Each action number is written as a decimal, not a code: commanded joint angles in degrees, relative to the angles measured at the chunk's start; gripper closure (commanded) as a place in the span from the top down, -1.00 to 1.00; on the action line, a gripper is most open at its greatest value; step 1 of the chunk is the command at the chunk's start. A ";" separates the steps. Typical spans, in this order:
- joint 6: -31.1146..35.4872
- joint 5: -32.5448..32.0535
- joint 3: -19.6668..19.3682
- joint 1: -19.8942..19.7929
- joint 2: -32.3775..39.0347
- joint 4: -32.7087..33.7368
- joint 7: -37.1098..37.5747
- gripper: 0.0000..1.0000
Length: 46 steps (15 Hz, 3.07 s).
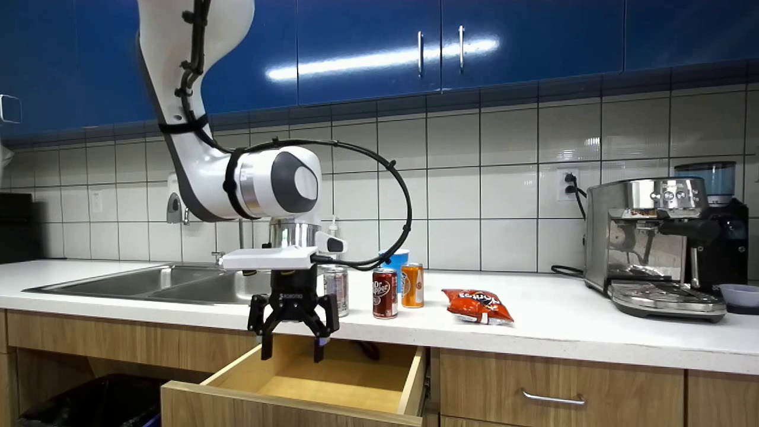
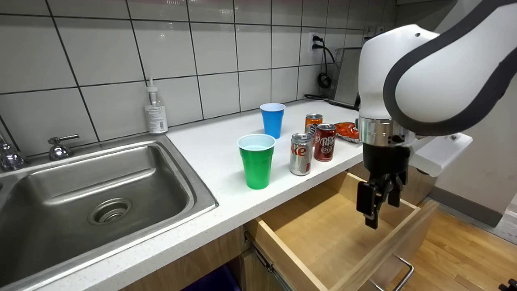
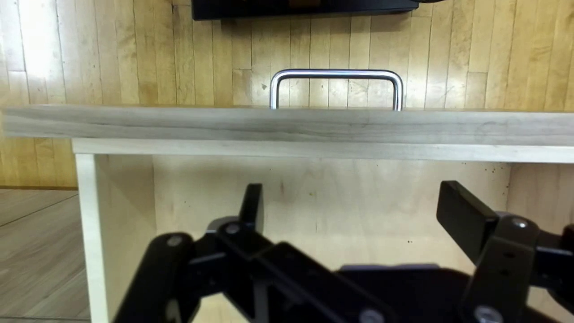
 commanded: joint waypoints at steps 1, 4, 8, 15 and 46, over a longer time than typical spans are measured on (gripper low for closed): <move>-4.71 -0.08 0.57 -0.07 -2.89 2.63 1.09 1.00; -6.79 -0.37 0.52 -0.20 -3.35 5.73 0.73 1.00; -9.68 -1.73 0.46 -0.23 -2.95 11.20 1.04 1.00; -11.21 -1.81 0.39 -0.37 -0.33 19.41 -0.49 1.00; -10.30 -0.85 0.87 -0.21 4.90 26.13 -2.70 1.00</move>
